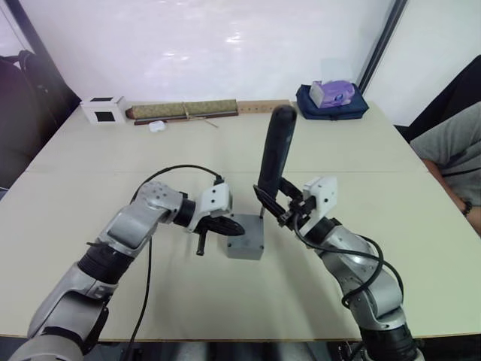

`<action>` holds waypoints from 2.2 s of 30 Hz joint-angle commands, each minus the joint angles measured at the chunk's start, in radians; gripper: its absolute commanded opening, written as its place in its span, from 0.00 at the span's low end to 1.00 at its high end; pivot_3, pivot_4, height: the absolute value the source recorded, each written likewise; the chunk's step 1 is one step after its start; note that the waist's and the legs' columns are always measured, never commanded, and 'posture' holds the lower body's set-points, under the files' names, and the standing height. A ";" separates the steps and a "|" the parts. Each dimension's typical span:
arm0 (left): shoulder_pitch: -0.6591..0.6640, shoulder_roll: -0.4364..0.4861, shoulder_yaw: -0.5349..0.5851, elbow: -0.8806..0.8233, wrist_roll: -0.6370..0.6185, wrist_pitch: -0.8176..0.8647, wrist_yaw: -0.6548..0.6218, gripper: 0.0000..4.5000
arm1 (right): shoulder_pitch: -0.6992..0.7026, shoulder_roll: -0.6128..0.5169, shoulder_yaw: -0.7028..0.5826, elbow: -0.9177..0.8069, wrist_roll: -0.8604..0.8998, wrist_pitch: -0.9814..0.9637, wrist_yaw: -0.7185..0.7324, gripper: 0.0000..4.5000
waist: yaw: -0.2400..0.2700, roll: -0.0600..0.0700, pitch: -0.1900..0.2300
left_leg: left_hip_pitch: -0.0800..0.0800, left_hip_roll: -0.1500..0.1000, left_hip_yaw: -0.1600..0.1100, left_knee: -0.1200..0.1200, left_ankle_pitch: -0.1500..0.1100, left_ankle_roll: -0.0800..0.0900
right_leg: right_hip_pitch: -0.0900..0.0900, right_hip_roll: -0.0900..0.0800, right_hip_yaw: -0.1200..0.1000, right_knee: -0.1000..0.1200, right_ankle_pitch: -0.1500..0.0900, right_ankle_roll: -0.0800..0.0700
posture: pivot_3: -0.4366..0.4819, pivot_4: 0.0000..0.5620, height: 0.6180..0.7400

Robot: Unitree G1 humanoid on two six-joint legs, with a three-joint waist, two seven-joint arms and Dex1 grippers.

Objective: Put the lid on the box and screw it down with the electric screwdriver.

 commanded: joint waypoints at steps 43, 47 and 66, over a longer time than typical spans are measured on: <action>0.057 -0.016 -0.036 0.010 0.037 0.014 0.033 0.00 | -0.071 -0.073 -0.093 -0.107 0.127 0.175 0.055 0.40 | 0.004 -0.001 0.000 | 0.011 0.002 0.001 -0.014 0.000 0.000 | 0.006 -0.003 0.001 -0.007 -0.004 -0.007 | 0.48 0.27 1.00; 0.075 -0.023 -0.040 -0.010 0.030 0.025 0.036 0.00 | -0.206 -0.117 -0.229 -0.193 0.301 0.289 0.021 0.40 | 0.005 0.003 0.003 | 0.003 0.002 0.001 -0.014 0.000 0.000 | -0.001 -0.003 0.001 -0.007 -0.004 -0.006 | 0.48 0.27 1.00; 0.047 -0.007 0.127 -0.268 -0.244 0.210 0.032 0.00 | -0.138 -0.924 -0.522 0.262 1.129 1.091 -0.374 0.40 | 0.000 0.007 0.030 | -0.024 -0.001 0.002 -0.011 0.000 0.000 | -0.027 -0.007 -0.001 -0.004 -0.001 0.001 | 0.48 0.27 1.00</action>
